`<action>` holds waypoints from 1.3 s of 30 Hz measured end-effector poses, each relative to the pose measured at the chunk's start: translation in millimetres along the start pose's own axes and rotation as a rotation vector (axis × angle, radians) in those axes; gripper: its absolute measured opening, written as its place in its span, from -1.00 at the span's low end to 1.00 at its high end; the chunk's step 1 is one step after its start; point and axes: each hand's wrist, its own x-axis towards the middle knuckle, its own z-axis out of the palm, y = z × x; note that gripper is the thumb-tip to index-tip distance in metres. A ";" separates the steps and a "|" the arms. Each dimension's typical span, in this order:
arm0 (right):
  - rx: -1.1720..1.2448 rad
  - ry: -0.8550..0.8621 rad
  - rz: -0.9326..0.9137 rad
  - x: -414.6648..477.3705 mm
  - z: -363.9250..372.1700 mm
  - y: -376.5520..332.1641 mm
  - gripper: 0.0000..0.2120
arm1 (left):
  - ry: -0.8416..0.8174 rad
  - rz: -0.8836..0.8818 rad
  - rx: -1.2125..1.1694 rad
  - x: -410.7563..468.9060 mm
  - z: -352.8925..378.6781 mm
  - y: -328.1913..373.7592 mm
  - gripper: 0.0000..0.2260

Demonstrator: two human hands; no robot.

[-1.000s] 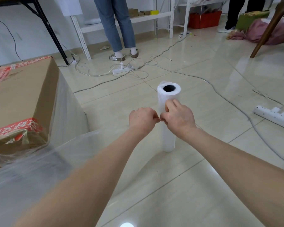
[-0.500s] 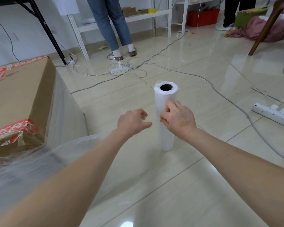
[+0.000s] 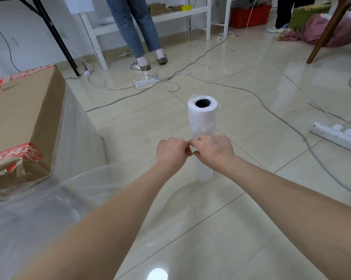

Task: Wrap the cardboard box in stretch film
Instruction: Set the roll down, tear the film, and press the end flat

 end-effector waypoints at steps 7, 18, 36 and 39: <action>0.045 0.018 0.083 -1.7 2.7 3.6 -0.75 | -0.002 -0.081 -0.168 -3.8 -2.5 -10.1 -0.84; 0.077 0.014 0.119 -6.3 6.3 9.9 -0.72 | -0.038 -0.345 -0.382 -7.1 4.4 -53.4 -0.92; 0.022 -0.215 0.093 -0.8 22.6 -1.6 -0.76 | -0.241 -0.152 -0.536 -9.3 10.9 -41.6 -0.95; 0.040 -0.220 0.114 -2.5 28.8 2.6 -0.79 | -0.167 -0.196 -0.400 -7.2 15.6 -43.4 -0.81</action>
